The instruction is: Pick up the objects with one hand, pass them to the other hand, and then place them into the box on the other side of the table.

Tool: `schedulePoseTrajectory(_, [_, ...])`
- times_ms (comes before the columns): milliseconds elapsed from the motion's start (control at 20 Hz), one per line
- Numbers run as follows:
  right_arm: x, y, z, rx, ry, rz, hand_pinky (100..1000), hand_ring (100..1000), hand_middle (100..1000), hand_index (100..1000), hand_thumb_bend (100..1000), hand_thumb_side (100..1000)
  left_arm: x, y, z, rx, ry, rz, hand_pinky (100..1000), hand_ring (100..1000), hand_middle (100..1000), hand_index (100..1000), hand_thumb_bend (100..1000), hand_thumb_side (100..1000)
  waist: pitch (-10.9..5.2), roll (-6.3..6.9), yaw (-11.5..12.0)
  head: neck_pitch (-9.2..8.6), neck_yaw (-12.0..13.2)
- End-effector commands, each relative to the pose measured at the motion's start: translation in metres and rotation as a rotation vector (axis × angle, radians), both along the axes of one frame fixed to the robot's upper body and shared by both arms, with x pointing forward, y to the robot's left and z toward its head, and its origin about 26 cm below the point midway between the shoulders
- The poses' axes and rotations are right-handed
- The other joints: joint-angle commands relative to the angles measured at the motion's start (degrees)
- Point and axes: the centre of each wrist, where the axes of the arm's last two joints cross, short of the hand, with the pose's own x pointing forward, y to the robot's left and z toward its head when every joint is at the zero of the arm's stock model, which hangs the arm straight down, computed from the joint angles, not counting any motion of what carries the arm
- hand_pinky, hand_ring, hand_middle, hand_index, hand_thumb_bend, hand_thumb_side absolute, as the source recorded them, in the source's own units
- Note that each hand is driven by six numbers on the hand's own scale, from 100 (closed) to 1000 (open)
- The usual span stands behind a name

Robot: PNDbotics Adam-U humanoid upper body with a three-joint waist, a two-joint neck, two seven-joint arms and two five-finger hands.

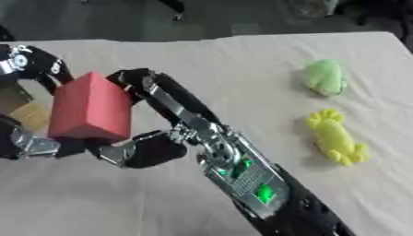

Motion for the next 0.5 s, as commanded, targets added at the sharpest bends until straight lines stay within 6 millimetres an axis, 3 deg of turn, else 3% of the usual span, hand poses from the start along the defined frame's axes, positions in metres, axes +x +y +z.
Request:
schedulePoseTrajectory(50, [-0.0054, 0.0043, 0.0062, 0.005, -0.020, 0.045, 734, 540, 496, 582, 232, 146, 0.0010, 0.0053, 0.0068, -0.011, -0.027, 0.035, 671, 720, 535, 501, 287, 323, -0.83, 0.14, -0.05, -0.38, -0.11])
schedulePoseTrajectory(500, [-0.0042, 0.0035, 0.0064, -0.003, -0.026, 0.050, 753, 568, 526, 625, 315, 193, 0.0022, 0.0073, 0.0066, -0.031, -0.042, 0.068, 642, 685, 492, 433, 312, 308, -0.80, 0.07, 0.00, -0.30, -0.06])
